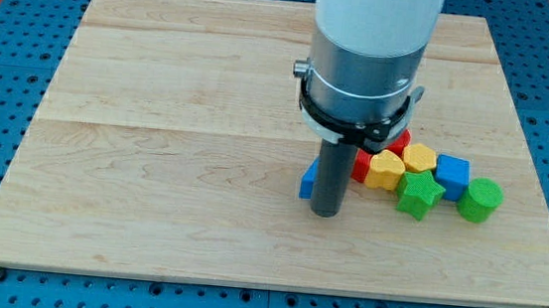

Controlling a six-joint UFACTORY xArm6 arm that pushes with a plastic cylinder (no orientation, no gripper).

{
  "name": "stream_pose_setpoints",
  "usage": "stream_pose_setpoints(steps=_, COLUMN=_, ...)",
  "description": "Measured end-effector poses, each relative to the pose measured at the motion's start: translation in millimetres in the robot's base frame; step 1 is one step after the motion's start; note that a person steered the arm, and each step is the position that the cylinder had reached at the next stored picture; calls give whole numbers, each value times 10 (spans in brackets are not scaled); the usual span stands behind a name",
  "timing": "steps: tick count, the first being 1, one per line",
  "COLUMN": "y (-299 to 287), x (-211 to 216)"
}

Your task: Push the group of blocks up a bit

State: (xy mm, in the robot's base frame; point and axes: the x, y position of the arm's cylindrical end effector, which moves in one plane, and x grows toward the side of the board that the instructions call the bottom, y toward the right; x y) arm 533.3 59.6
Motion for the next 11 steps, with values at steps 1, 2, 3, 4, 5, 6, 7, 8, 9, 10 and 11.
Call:
stream_pose_setpoints(steps=1, y=128, x=-18)
stream_pose_setpoints(steps=2, y=146, x=-151)
stream_pose_setpoints(steps=3, y=168, x=-296)
stream_pose_setpoints(steps=4, y=304, x=-297)
stream_pose_setpoints(steps=5, y=325, x=-283)
stream_pose_setpoints(steps=6, y=328, x=-259)
stream_pose_setpoints(steps=7, y=472, x=-253)
stream_pose_setpoints(steps=8, y=712, x=-253)
stream_pose_setpoints(steps=9, y=922, x=-237)
stream_pose_setpoints(steps=10, y=913, x=-421)
stream_pose_setpoints(steps=11, y=789, x=-665)
